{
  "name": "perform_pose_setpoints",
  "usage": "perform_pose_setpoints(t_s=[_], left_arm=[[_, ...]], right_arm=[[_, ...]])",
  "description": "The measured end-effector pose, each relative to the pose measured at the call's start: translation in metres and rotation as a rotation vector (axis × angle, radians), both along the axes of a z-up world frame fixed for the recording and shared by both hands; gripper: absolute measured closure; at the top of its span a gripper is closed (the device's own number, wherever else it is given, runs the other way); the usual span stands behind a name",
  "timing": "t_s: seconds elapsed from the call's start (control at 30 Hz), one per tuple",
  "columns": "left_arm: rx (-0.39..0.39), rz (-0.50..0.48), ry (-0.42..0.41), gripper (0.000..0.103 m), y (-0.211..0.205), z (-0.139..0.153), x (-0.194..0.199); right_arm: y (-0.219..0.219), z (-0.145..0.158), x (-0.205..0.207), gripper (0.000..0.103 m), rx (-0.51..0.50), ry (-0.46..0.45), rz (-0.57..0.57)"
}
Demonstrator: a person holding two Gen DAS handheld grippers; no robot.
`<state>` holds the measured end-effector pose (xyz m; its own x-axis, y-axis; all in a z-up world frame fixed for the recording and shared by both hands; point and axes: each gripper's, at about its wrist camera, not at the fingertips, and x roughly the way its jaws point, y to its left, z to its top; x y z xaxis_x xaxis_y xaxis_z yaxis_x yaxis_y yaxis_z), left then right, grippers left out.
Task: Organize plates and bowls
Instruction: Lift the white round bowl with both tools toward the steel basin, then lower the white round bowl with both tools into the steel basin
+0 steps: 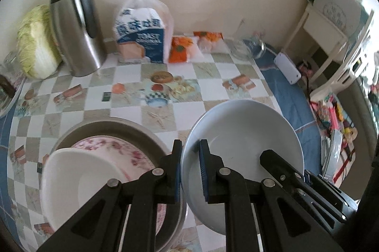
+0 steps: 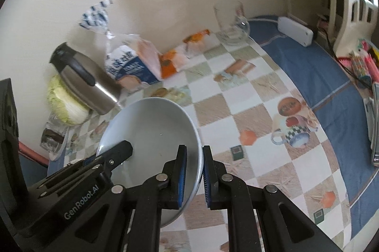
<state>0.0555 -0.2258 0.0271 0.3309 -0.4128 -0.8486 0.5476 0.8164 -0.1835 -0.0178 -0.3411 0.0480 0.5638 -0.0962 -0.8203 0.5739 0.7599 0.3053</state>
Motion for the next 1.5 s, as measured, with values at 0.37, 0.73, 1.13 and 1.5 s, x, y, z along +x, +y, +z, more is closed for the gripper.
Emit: perform_pose_setpoints(t_s=[0.37,0.73,1.13,1.5], left_arm=[[-0.099,0.101,-0.001,0.089,0.067,0.024,0.006],[-0.168,0.196,0.001,0.089,0.128,0.035,0.009],[-0.22,0.304,0.046,0.089,0.181,0.026,0.018],[-0.213,0.351,0.076,0.089,0.198,0.015,0.026]], right_arm=[[0.049,0.033,0.015,0.089,-0.023,-0.075,0.086],[0.103,0.05,0.027,0.089,-0.071,-0.098,0.181],[0.149,0.044,0.047,0.089,-0.078,-0.084,0.273],[0.17,0.028,0.062,0.089,-0.084,-0.031,0.312]])
